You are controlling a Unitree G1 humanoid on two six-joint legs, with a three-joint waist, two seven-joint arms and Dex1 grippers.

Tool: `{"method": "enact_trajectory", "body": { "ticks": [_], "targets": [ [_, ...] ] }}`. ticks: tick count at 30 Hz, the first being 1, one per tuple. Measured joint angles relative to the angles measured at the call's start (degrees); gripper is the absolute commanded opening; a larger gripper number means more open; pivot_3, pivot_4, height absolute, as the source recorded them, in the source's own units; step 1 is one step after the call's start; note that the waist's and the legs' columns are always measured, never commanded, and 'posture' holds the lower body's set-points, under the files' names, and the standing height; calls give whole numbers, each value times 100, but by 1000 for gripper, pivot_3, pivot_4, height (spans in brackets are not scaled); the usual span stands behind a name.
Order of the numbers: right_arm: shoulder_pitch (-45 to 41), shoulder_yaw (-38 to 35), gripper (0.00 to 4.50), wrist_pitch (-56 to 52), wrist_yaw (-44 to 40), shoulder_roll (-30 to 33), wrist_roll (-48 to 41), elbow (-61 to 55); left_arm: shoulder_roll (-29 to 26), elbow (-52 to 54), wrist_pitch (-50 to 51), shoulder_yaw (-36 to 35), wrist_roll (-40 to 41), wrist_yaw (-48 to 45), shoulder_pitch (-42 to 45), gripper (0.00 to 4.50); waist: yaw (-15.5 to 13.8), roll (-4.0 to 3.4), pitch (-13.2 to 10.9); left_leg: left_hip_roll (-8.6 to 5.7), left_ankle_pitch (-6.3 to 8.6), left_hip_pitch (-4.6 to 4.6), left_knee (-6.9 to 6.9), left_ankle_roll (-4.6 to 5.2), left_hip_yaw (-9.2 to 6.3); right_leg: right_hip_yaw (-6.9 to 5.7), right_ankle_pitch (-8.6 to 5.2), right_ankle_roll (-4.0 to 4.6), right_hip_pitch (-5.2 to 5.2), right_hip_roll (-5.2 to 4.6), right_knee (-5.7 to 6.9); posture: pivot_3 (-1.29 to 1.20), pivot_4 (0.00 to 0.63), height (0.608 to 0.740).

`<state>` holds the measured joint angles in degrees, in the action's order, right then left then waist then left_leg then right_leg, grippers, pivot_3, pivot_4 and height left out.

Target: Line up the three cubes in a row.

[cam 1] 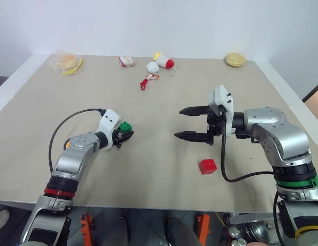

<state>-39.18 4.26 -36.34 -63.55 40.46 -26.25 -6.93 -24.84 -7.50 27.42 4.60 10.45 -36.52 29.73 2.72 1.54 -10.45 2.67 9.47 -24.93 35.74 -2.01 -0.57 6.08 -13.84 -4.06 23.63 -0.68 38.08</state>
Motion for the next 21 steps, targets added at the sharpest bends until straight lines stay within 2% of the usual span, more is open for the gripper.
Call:
{"method": "enact_trajectory", "body": {
  "ticks": [4, 8, 14, 21],
  "targets": [
    [-15, -80, 4500, -81, 1, -40, -186, 13, -38, 0, -86, 23, -24, -238, 12, 1350, 0, 0, 0, 0, 0, -2, 0, 0, -1, -1, 0, 0, 1, 0, 0, 0, 150, 737],
    [104, -299, 4500, -238, -172, 108, -595, -351, -148, 368, -284, 190, 246, -1069, 10, 1350, -1, 0, 0, 0, 0, -21, -1, 0, 0, -1, 0, 0, 17, -1, 0, 0, 150, 737],
    [803, -582, 4500, -336, -600, 618, -1120, -1163, -455, 1145, -503, 799, 609, -2510, -29, 1350, -10, 0, 0, 0, 2, -20, -4, -2, -2, -3, -8, 2, 19, -1, 0, 0, 150, 737],
    [1753, -703, 4500, 51, -825, 1116, -1008, -1351, -477, 1100, -678, 1448, 346, -3025, 41, 1350, -2, 0, 0, 2, -1, -16, 15, 2, 1, 3, -11, 23, 14, 2, 2, 0, 150, 737]
  ]
}}
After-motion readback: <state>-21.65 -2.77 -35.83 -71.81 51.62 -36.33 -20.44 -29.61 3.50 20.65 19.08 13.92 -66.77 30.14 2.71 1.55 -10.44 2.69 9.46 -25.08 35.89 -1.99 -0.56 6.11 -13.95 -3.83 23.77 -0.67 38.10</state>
